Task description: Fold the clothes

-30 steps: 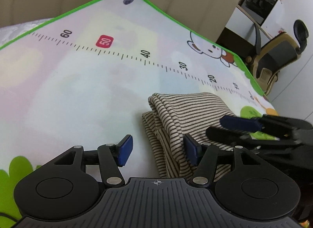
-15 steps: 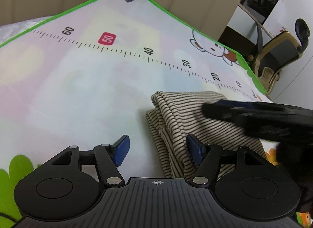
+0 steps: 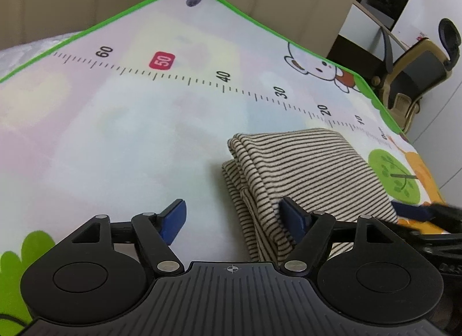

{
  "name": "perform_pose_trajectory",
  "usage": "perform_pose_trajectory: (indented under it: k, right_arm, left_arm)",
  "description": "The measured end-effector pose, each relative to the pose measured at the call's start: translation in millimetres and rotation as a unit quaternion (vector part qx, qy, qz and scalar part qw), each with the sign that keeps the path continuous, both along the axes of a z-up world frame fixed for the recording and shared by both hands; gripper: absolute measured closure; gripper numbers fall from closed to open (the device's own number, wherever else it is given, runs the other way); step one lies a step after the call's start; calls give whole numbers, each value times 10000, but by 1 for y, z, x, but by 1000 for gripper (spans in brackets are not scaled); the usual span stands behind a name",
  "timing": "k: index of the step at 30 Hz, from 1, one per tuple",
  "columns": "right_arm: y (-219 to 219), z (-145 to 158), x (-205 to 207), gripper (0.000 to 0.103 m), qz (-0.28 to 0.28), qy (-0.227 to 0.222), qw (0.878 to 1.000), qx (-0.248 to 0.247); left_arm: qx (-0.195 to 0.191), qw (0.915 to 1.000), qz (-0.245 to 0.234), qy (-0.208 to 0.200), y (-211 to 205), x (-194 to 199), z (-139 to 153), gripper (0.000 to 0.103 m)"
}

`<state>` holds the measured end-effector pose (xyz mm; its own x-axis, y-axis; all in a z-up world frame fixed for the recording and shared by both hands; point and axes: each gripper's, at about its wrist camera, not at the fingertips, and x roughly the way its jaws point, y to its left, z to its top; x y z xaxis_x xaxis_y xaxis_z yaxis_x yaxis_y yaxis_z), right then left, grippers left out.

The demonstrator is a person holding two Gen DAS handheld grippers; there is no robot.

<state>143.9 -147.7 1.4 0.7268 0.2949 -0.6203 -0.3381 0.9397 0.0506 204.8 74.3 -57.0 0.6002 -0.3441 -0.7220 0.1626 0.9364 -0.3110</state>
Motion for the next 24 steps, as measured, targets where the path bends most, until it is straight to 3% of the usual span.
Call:
perform_pose_trajectory:
  k: [1, 2, 3, 5, 8, 12, 16, 18, 19, 22, 24]
  right_arm:
    - [6, 5, -11, 65, 258, -173, 9995, 27]
    - [11, 8, -21, 65, 501, -199, 9984, 140]
    - [17, 5, -27, 65, 710, -32, 9971, 277]
    - [36, -18, -33, 65, 972, 378, 9945, 42]
    - [49, -46, -38, 63, 1003, 278, 9938, -402]
    - [47, -43, -33, 62, 1054, 395, 9927, -424]
    - [45, -44, -33, 62, 1102, 435, 9916, -511]
    - [45, -45, -33, 60, 1091, 419, 9918, -525]
    - [43, -43, -32, 55, 1116, 436, 9916, -495]
    - [36, -31, -27, 53, 1238, 562, 9903, -282]
    - [25, -18, -21, 58, 1214, 617, 9907, -38]
  left_arm:
    - [-31, 10000, 15, 16, 1, 0, 0, 25]
    - [-52, 10000, 24, 28, 2, 0, -1, 25]
    - [-62, 10000, 27, 35, 2, 1, -1, 25]
    - [-45, 10000, 32, 33, 1, 1, -1, 22]
    - [-31, 10000, 55, 63, 2, 1, -2, 19]
    - [-46, 9999, 117, 63, 5, -4, 0, 19]
    - [-540, 9983, 205, 95, 11, -12, 14, 33]
    - [-864, 9962, 126, 68, 14, -20, 23, 33]
    - [-932, 9956, 74, 81, 14, -23, 24, 34]
    - [-899, 9950, -78, 438, 6, -23, 9, 48]
    - [-731, 9956, -126, 579, 2, -20, -1, 47]
